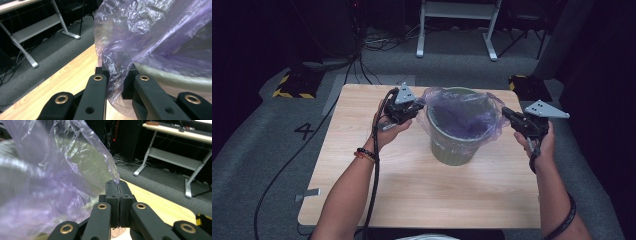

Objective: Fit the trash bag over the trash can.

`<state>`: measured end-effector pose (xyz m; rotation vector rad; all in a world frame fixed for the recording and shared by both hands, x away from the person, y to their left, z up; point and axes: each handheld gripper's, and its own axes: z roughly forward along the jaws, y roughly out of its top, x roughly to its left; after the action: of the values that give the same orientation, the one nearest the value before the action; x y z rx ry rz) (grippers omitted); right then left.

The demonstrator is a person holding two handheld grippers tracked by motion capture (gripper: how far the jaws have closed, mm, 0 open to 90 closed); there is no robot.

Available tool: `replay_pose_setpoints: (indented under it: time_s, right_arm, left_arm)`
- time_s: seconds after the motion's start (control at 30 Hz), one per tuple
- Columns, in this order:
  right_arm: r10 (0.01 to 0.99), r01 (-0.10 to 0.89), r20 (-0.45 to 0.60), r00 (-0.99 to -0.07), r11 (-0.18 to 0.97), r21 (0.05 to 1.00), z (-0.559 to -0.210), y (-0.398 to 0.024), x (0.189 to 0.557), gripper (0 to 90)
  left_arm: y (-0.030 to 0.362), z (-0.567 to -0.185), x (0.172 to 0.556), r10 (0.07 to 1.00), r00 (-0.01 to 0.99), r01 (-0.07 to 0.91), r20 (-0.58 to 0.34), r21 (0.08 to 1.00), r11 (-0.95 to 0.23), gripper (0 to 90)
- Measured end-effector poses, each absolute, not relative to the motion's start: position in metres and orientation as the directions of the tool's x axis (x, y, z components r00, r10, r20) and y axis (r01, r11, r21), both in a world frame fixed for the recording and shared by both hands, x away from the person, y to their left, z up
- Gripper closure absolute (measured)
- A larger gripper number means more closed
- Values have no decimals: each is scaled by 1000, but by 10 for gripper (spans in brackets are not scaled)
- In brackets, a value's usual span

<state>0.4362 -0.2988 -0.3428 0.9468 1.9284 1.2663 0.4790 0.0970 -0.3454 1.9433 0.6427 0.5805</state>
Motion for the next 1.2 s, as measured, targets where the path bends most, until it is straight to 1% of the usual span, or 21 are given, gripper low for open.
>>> replay_pose_setpoints:
  time_s: [0.1, 0.13, 0.23, 0.4, 0.73, 1.0, 1.2]
  right_arm:
    - [844, 242, -114, -524, 276, 930, -348, -300, 444, 892]
    - [847, 252, -98, -522, 263, 931, -351, -301, 446, 891]
    - [852, 274, -83, -516, 257, 927, -359, -305, 450, 891]
    - [860, 311, -69, -505, 256, 915, -368, -309, 457, 891]
    - [874, 369, -40, -484, 245, 897, -388, -312, 473, 891]
    - [885, 406, -11, -465, 224, 886, -401, -316, 482, 891]
    - [882, 425, -4, -472, 231, 875, -411, -316, 483, 890]
  left_arm:
    - [95, -349, 487, 667, 738, 219, 100, 900, -378, 825]
    - [94, -350, 489, 667, 740, 231, 88, 898, -375, 821]
    - [91, -355, 496, 674, 734, 247, 84, 892, -380, 821]
    - [88, -363, 508, 692, 720, 293, 52, 881, -370, 823]
    - [81, -389, 533, 710, 704, 384, -35, 860, -338, 835]
    - [74, -399, 540, 712, 698, 422, -80, 849, -318, 827]
    - [73, -410, 541, 709, 699, 450, -88, 826, -341, 819]
